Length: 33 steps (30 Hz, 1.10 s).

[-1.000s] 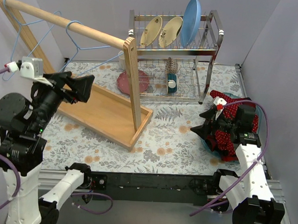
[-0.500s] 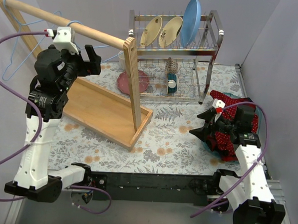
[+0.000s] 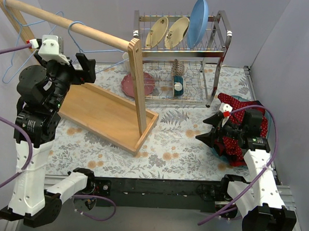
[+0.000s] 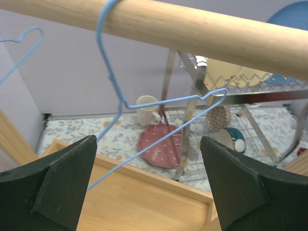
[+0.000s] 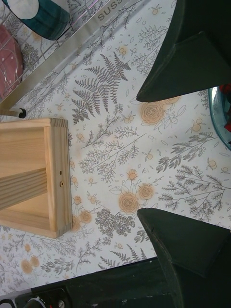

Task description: Place the skirt on the hanger

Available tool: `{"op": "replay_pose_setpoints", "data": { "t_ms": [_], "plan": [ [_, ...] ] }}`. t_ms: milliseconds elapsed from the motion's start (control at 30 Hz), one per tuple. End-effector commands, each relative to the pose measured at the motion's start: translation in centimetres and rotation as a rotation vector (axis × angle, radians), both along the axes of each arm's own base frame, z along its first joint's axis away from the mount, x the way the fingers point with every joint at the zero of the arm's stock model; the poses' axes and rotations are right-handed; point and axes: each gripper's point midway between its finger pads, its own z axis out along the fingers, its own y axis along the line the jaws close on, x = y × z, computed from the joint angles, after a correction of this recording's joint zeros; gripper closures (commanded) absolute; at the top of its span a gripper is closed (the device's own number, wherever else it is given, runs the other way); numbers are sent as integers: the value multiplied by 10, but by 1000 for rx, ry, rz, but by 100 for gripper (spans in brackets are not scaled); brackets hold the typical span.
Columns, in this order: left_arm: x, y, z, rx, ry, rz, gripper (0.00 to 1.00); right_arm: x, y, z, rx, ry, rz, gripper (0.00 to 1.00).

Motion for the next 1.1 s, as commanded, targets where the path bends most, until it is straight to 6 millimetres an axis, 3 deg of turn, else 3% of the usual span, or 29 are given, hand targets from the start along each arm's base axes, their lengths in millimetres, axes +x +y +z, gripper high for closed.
{"op": "replay_pose_setpoints", "data": {
  "t_ms": [0, 167, 400, 567, 667, 767, 1067],
  "plan": [
    [19, 27, -13, 56, 35, 161, 11, -2, 4, 12, 11, -45, 34, 1],
    [38, 33, -22, 88, 39, 206, 11, -3, 4, 11, 11, -41, 35, 1],
    [62, 32, -58, 149, 129, 206, 15, -4, 3, 10, 5, -40, 32, 1],
    [50, 15, -57, 119, 135, 99, 29, -5, 4, 11, 7, -40, 36, 1],
    [38, 11, -56, 104, 124, 67, 29, -5, 4, 11, 9, -42, 38, 1],
    [35, 10, -64, 109, 127, 58, 28, -6, 4, 11, 11, -42, 40, 1],
    [31, -4, -56, 83, 130, -19, 33, -7, 5, 12, 13, -44, 45, 1]
  ]
}}
